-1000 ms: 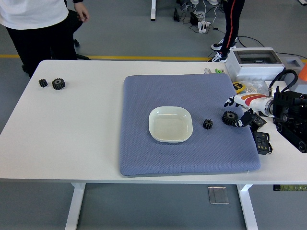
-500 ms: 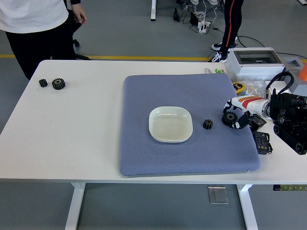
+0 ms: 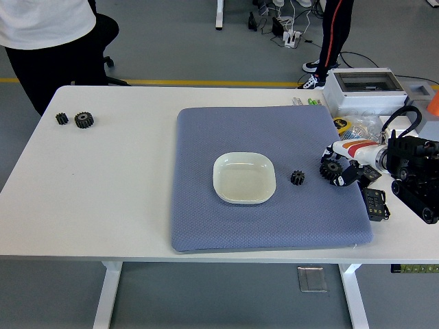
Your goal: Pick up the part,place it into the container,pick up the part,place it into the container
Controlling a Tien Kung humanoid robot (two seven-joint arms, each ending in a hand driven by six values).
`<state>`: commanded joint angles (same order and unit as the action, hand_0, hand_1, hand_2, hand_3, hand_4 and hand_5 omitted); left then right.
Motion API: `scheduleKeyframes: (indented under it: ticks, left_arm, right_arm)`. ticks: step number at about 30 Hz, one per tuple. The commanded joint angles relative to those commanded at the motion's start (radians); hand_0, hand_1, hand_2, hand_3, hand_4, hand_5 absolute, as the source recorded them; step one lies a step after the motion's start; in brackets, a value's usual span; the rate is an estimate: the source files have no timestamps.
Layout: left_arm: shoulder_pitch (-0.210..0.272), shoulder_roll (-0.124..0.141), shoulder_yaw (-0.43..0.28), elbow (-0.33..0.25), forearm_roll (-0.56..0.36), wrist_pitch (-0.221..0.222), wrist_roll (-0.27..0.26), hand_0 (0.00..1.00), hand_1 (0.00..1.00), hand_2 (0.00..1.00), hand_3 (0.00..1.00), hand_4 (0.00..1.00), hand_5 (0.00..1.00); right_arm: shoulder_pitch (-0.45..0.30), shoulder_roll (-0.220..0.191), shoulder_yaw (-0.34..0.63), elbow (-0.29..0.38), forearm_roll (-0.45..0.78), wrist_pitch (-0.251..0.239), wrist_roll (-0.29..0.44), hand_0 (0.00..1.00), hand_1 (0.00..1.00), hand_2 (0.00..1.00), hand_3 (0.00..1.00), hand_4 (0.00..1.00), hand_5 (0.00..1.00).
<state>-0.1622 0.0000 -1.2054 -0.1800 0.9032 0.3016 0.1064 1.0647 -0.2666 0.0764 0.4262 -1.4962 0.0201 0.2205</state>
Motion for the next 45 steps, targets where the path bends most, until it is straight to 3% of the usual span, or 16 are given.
scheduleKeyframes:
  ticks: [1,6,7,12,13,45]
  left_arm:
    - [0.000,0.000,0.000,0.000,0.000,0.000,0.000,0.634,0.624,0.682,0.566,0.659,0.585]
    - [-0.001,0.000,0.001,0.000,0.003,-0.002,0.001,0.634,0.624,0.682,0.566,0.659,0.585]
    - [-0.001,0.000,0.001,0.000,0.003,-0.002,0.002,0.634,0.624,0.683,0.566,0.657,0.583]
    - [-0.002,0.000,0.001,0.000,-0.001,-0.001,0.000,0.634,0.624,0.683,0.566,0.657,0.583]
    - [-0.002,0.000,0.000,0.000,0.000,-0.001,0.000,0.634,0.624,0.682,0.566,0.658,0.584]
    - [0.006,0.000,-0.025,0.000,0.027,0.000,0.007,0.635,0.621,0.682,0.564,0.660,0.583]
  right_arm:
    - [-0.002,0.001,-0.001,0.002,0.001,-0.011,0.000,0.528,0.648,0.758,0.648,0.760,0.260]
    - [-0.003,0.003,-0.003,0.011,-0.001,-0.039,0.001,0.528,0.648,0.758,0.648,0.760,0.260]
    - [-0.004,0.004,-0.002,0.011,-0.001,-0.042,0.000,0.395,0.531,0.665,0.559,0.698,0.246]
    - [-0.015,0.005,0.001,0.011,-0.004,-0.055,-0.007,0.395,0.531,0.665,0.559,0.698,0.246]
    - [-0.017,0.005,0.002,0.011,-0.004,-0.059,-0.007,0.321,0.480,0.599,0.534,0.660,0.240]
    - [-0.020,0.006,-0.009,0.024,0.019,-0.096,-0.001,0.275,0.450,0.567,0.517,0.611,0.245]
